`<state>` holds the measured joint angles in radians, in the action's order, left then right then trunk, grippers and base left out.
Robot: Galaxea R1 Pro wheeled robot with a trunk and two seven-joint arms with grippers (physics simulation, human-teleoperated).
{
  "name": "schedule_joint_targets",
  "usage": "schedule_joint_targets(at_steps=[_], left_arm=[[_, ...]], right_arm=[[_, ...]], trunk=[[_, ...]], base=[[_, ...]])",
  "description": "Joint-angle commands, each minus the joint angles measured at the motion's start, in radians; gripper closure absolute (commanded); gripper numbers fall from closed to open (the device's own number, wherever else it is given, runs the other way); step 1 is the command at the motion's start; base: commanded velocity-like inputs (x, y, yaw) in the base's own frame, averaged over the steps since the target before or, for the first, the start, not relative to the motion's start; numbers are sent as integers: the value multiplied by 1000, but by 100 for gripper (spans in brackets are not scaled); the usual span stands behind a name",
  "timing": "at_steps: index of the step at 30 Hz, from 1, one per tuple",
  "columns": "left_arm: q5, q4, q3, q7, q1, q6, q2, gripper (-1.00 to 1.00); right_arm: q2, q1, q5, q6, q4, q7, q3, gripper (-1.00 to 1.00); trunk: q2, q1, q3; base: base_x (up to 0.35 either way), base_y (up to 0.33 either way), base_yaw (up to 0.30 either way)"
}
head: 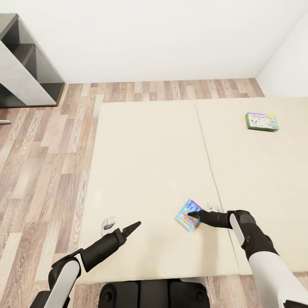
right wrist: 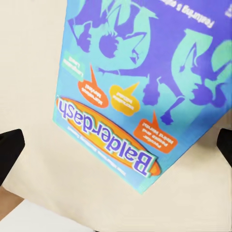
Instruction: Put all the toys in the child's room - the three board games (two on the bed and one on the table), the two jigsaw puzzles on the table, and the tennis ball on the table - inside the toy box on the table in the child's room.
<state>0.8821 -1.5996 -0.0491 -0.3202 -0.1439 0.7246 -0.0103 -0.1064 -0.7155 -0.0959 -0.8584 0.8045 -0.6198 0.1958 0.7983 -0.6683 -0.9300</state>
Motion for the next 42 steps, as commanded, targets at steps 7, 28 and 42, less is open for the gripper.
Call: schedule_joint_targets(at_steps=[7, 28, 42], left_arm=[[2, 1, 0, 0, 0, 4, 0, -100], [0, 4, 0, 0, 0, 4, 0, -100], [0, 4, 0, 0, 0, 4, 0, -100]], right_arm=[[-13, -2, -11, -8, 1, 11, 2, -100], [-22, -16, -13, 20, -8, 64, 4, -100], [-21, -30, -18, 33, -19, 114, 4, -100]], trunk=[[1, 0, -1], [1, 0, -1], [1, 0, -1]], base=[[0, 0, 0], [0, 0, 0], [0, 0, 0]])
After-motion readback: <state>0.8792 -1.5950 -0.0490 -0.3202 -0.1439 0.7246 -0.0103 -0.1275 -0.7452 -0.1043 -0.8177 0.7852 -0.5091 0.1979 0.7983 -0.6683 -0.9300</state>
